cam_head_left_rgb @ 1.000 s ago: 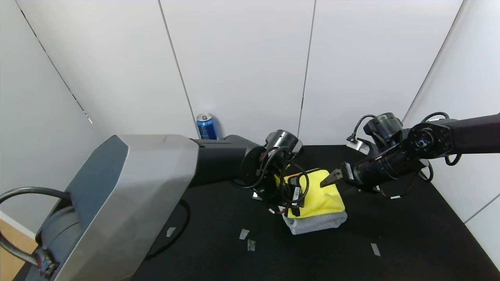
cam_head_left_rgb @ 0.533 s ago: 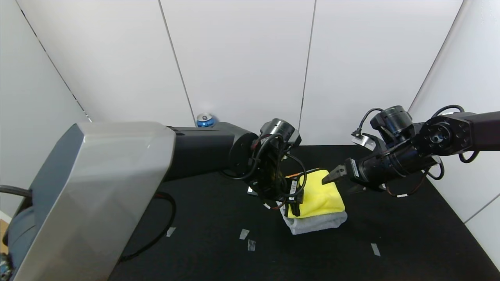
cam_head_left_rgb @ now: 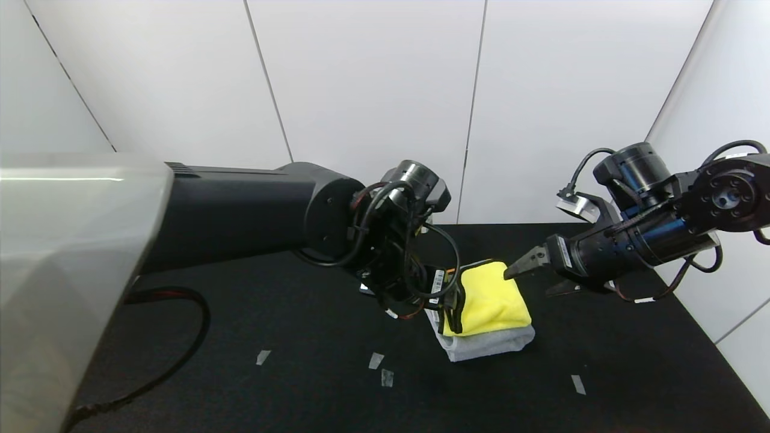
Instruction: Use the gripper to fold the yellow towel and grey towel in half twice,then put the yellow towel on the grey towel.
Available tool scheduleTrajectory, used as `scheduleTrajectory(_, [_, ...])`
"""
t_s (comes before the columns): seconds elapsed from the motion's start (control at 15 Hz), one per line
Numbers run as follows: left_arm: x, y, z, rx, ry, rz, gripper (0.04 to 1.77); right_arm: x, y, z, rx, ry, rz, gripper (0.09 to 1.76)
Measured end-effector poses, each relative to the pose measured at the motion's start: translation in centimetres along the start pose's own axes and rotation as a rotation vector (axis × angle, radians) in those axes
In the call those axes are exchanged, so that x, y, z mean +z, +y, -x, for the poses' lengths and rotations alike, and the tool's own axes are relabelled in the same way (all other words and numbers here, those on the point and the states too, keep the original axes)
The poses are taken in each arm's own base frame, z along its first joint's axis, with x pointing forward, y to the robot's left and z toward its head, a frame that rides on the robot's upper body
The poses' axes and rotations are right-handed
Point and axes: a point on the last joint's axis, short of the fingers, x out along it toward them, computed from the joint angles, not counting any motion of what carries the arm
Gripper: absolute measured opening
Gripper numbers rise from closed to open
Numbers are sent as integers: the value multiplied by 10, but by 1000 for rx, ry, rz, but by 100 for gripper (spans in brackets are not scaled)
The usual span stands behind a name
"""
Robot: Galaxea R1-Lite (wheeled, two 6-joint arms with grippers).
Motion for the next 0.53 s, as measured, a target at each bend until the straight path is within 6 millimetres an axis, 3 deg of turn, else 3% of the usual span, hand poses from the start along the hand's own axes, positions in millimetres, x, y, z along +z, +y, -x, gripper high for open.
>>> scheduleTrajectory(0.53, [-25, 17, 66, 24, -42, 5, 171, -33, 25, 44, 31, -42, 19, 170])
